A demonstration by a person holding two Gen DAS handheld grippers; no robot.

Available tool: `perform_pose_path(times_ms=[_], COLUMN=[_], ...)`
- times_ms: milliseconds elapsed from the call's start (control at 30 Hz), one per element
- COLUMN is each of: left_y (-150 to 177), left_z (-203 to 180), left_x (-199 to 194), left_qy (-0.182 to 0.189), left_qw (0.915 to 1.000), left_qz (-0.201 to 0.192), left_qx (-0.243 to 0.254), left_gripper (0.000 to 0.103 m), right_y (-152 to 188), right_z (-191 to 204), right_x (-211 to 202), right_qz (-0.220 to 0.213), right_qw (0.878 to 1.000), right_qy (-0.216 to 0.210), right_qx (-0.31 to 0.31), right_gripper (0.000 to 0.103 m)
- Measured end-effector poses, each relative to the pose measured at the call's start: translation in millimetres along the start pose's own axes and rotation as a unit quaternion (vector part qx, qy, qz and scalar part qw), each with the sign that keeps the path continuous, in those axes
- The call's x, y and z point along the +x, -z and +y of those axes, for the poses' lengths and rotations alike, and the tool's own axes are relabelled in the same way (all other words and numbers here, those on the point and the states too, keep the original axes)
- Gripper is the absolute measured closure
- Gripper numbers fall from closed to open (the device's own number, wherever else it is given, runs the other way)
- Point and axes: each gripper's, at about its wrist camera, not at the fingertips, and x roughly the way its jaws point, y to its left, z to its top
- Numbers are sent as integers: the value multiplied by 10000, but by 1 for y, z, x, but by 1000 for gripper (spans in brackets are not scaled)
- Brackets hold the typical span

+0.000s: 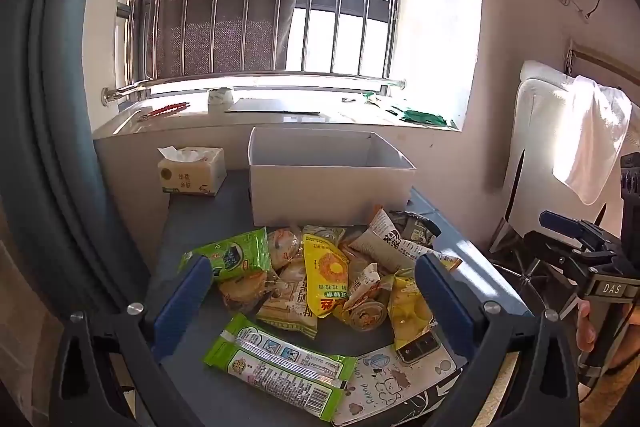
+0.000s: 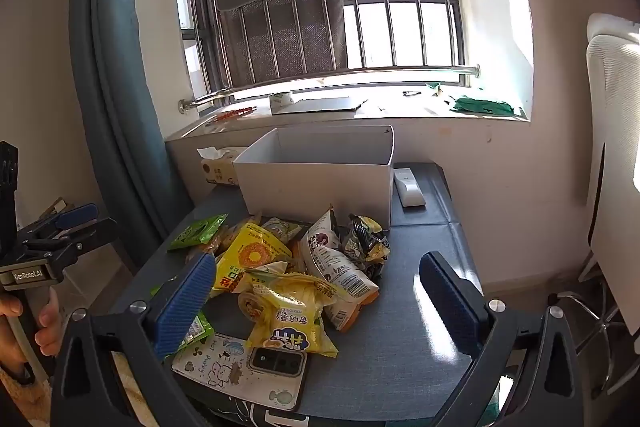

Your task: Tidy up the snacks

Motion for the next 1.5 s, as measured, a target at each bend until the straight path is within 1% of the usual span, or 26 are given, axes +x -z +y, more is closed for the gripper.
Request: perform_pose_path(times_ms=[533, 633, 967, 1300, 1500], left_y=[5, 6, 6, 7, 8], left_z=[8, 7, 7, 3, 2], left_x=[0, -2, -3, -5, -1], left_qy=[-64, -24, -34, -69, -46], left_qw=[9999, 9999, 9999, 10000, 10000], left_qz=[84, 67, 42, 10, 76], left_qx=[-118, -147, -108, -8, -7], left_gripper=[0, 0, 0, 0, 0], right_y=[5, 5, 5, 10, 15], right_z=[8, 10, 14, 20, 21], right_x=[8, 8, 7, 12, 15], right_qz=[125, 143, 129, 224, 282], right_qw=[9998, 9998, 9998, 9994, 9993], right_qy=[-120, -128, -126, -216, -212], right_qx=[-41, -70, -90, -119, -132], right_gripper=[0, 0, 0, 0, 0])
